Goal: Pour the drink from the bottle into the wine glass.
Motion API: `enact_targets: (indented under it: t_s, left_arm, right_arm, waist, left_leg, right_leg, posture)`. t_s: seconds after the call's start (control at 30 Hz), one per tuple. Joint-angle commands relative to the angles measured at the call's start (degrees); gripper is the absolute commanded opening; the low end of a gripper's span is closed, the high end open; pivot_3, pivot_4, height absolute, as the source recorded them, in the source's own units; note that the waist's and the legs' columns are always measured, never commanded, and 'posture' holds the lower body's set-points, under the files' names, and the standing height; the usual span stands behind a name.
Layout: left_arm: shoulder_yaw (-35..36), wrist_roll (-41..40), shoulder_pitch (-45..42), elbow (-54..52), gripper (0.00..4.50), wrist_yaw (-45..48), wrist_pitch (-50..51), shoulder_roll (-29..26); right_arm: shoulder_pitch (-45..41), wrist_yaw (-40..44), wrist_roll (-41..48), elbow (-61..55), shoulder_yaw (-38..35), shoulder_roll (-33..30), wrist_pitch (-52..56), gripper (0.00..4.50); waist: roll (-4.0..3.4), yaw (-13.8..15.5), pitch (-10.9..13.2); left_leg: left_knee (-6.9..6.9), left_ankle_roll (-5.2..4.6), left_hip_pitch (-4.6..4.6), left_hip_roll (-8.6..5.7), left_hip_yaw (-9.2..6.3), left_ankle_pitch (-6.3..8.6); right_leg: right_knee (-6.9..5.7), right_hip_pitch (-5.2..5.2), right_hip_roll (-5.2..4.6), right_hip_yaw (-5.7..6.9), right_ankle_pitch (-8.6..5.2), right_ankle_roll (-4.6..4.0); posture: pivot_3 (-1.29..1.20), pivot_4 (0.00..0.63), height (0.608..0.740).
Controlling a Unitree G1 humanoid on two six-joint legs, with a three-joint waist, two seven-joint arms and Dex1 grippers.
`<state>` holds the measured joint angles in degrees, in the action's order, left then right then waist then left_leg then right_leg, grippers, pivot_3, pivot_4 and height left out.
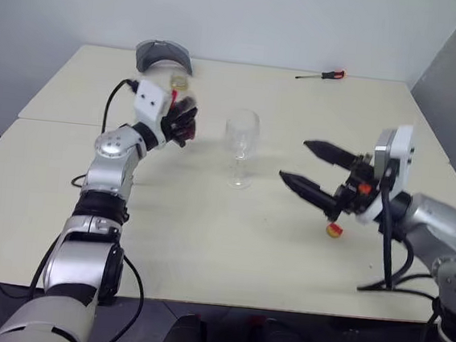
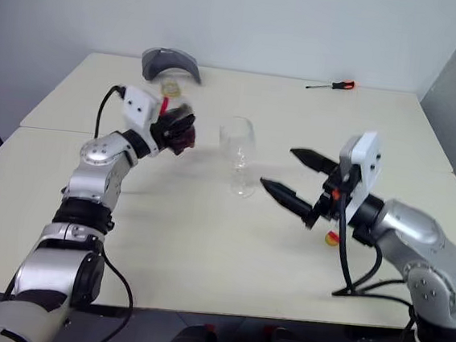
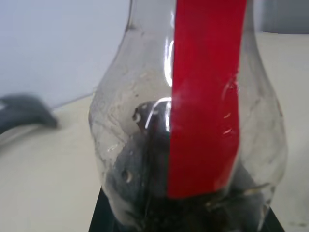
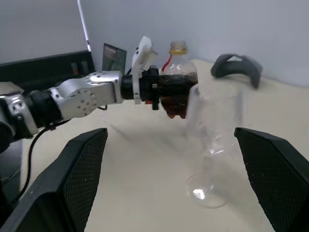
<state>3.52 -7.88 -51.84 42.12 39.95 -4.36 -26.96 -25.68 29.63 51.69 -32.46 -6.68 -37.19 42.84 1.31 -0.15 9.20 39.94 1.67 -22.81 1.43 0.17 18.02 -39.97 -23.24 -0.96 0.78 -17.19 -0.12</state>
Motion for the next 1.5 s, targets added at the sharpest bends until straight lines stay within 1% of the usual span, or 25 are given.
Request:
enact_targets:
  t_s: [0.03,0.2,0.33,0.5,0.8,0.97,1.07,1.5]
  left_arm:
    - [-2.6,3.0,-5.48,3.39,0.98,4.58,-6.18,-1.51]
    - [-5.4,6.73,-11.79,10.97,0.98,7.63,-13.53,-1.53]
    - [-7.58,10.21,-15.23,15.97,0.98,8.35,-19.56,-2.06]
    - [-8.45,12.71,-18.38,20.85,0.98,7.94,-24.07,-2.3]
    - [-11.63,18.71,-21.73,25.11,0.98,6.39,-31.32,-3.59]
    - [-14.11,22.87,-22.91,26.12,0.98,4.66,-35.91,-4.99]
    - [-16.61,26.81,-23.5,26.61,0.98,2.3,-38.97,-6.15]
    - [-19.19,31.95,-26.58,28.78,0.98,-2.78,-42.18,-8.39]
  right_arm:
    - [-4.83,1.57,-3.66,3.95,1.59,0.2,-1.91,4.5]
    - [-9.99,2.32,-7.8,8.74,4.57,2.9,-3.47,4.5]
    - [-11.18,3.11,-9.37,9.82,5.9,4.66,-3.68,4.5]
    - [-12.24,2.98,-11.68,10.84,6.83,7.07,-4.24,4.5]
    - [-12.56,3.64,-14.49,11.28,7.26,8.9,-5.05,4.5]
    - [-12.27,3.62,-14.91,11.48,6.77,9.68,-5.19,4.5]
    - [-12.06,3.65,-14.98,11.3,6.82,9.94,-5.13,4.5]
    - [-11.65,3.98,-16.62,11.39,7.33,11.5,-5.93,4.5]
  waist:
    - [0.0,-0.04,0.0]
    - [0.0,-0.12,0.0]
    - [0.0,-0.1,0.01]
    - [0.0,-0.12,0.01]
    - [-0.01,-0.12,0.01]
    - [-0.01,-0.13,0.01]
    - [-0.01,-0.14,0.01]
    - [-0.01,-0.16,0.01]
  left_leg:
    - [-0.03,0.0,-0.01,0.0,0.0,0.0]
    - [0.0,-0.02,-0.06,-0.02,0.06,0.01]
    - [0.0,-0.03,-0.09,-0.01,0.02,0.02]
    - [0.0,-0.03,-0.1,-0.02,0.05,0.02]
    - [0.01,-0.02,-0.11,-0.03,0.05,0.01]
    - [0.0,0.0,-0.11,-0.02,0.05,0.0]
    - [0.01,0.0,-0.11,-0.02,0.06,0.0]
    - [0.01,0.01,-0.11,-0.03,0.07,-0.01]
  right_leg:
    - [0.03,-0.01,0.01,0.0,0.0,0.0]
    - [0.03,-0.07,0.0,-0.07,0.0,0.0]
    - [0.02,-0.09,-0.01,-0.03,0.0,0.0]
    - [0.0,-0.11,-0.03,-0.04,0.0,0.0]
    - [-0.02,-0.15,-0.04,-0.04,0.0,0.0]
    - [-0.03,-0.16,-0.04,-0.03,0.0,0.0]
    - [-0.03,-0.16,-0.04,-0.04,0.0,0.0]
    - [-0.05,-0.18,-0.05,-0.04,0.0,0.0]
  posture:
    - [0.0,0.15,0.74]
    - [0.0,0.15,0.74]
    - [0.0,0.15,0.74]
    - [0.0,0.15,0.74]
    - [0.0,0.15,0.74]
    - [0.0,0.15,0.74]
    - [0.0,0.15,0.74]
    - [0.0,0.15,0.74]
